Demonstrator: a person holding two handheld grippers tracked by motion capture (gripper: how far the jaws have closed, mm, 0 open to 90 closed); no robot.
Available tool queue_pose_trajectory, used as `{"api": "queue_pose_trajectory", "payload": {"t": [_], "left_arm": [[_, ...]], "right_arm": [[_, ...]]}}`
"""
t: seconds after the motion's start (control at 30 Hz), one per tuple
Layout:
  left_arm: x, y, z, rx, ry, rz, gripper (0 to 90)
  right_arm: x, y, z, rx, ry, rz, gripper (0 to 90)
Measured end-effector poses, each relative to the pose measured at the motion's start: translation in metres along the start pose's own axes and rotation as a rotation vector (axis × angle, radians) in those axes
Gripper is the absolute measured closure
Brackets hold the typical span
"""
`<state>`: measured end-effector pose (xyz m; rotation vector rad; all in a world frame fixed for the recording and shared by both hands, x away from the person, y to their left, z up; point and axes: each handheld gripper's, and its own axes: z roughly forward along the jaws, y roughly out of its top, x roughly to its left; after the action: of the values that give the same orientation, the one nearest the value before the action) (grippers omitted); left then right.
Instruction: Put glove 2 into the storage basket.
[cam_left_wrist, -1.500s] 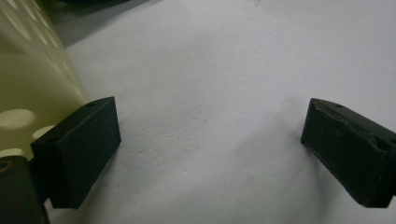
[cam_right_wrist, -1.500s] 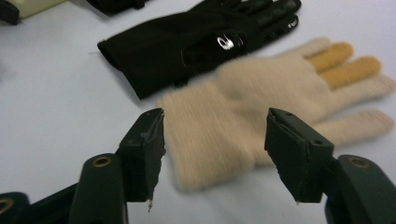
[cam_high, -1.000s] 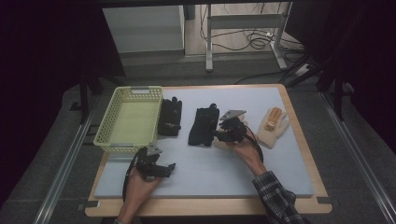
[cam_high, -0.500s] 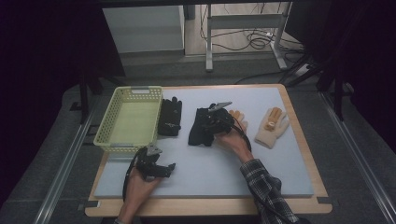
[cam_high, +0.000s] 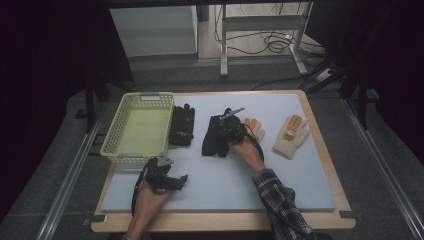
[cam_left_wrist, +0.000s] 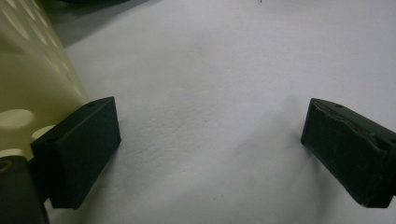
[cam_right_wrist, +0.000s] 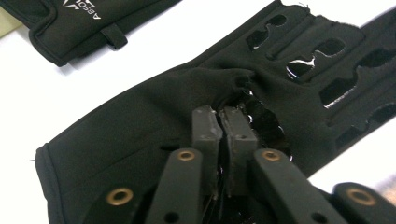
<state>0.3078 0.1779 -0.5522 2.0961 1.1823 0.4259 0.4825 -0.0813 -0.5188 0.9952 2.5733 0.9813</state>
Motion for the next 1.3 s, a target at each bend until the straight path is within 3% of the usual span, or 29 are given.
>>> {"api": "queue_pose_trajectory", "payload": {"t": [0.1, 0.17, 0.37, 0.67, 0.87, 0.97, 1.03, 1.3], "left_arm": [[0.000, 0.000, 0.000, -0.001, -0.001, -0.001, 4.8], [0.000, 0.000, 0.000, 0.000, 0.000, 0.000, 4.8], [0.000, 0.000, 0.000, 0.000, 0.000, 0.000, 4.8], [0.000, 0.000, 0.000, -0.004, 0.001, -0.003, 4.8], [0.000, 0.000, 0.000, -0.004, -0.001, -0.003, 4.8], [0.000, 0.000, 0.000, -0.004, 0.000, -0.003, 4.8], [0.000, 0.000, 0.000, -0.004, 0.000, -0.002, 4.8], [0.000, 0.000, 0.000, -0.003, -0.001, -0.004, 4.8]], "right_arm": [[0.001, 0.001, -0.005, -0.009, -0.011, 0.000, 87.0], [0.001, 0.001, -0.014, -0.045, 0.001, 0.021, 87.2], [0.013, 0.003, -0.045, -0.113, 0.051, 0.009, 87.3], [0.057, -0.013, -0.093, -0.129, 0.090, -0.097, 87.3], [0.073, -0.031, -0.113, -0.122, 0.130, -0.138, 87.3], [0.077, -0.038, -0.114, -0.115, 0.158, -0.142, 84.4], [0.077, -0.041, -0.110, -0.128, 0.146, -0.140, 74.3], [0.056, -0.044, -0.087, -0.123, 0.110, -0.090, 66.3]]}}
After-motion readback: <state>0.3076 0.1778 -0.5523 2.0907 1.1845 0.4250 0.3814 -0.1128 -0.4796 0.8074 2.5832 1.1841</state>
